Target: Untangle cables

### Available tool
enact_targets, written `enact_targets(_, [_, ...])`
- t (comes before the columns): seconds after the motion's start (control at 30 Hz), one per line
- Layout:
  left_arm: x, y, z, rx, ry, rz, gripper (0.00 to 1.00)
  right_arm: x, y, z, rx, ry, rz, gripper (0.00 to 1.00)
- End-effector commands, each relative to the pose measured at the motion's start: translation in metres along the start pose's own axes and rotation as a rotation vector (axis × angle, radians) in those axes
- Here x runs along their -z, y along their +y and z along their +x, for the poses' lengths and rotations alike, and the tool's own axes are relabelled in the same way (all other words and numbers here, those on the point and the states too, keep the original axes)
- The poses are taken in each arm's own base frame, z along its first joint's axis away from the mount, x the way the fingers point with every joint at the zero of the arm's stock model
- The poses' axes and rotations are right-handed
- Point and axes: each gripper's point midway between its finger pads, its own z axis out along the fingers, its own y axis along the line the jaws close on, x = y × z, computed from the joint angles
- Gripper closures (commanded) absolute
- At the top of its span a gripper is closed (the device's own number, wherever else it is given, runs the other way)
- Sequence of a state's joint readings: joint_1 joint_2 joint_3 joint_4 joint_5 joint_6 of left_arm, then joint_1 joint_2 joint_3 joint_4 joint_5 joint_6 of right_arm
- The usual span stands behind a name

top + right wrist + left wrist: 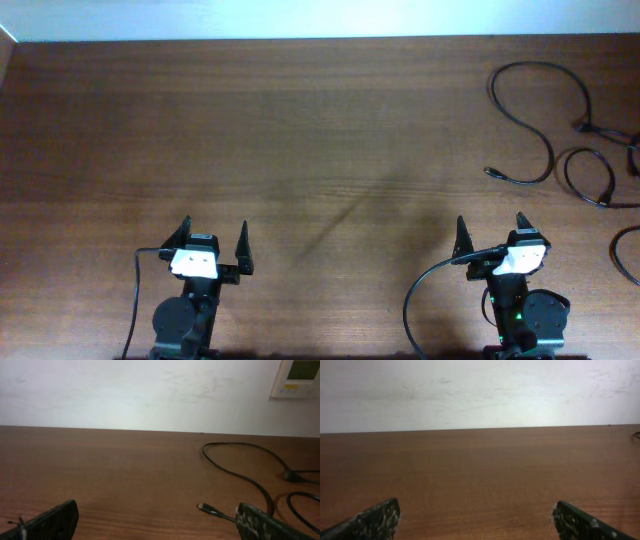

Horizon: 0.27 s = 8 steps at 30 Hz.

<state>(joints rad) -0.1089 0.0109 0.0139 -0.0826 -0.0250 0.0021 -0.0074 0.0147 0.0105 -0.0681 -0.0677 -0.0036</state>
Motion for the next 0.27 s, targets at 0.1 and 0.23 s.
enact_targets(0.1, [-0.0001,0.0010,0.0015,0.007,0.001,-0.003,0.01,0.0003,-0.0008,0.0017,-0.004,0.001,0.008,0.01])
enact_targets(0.23, [-0.0001,0.0010,0.0015,0.007,0.001,-0.003,0.01,0.0003,-0.0009,0.0017,-0.004,0.001,0.009,0.01])
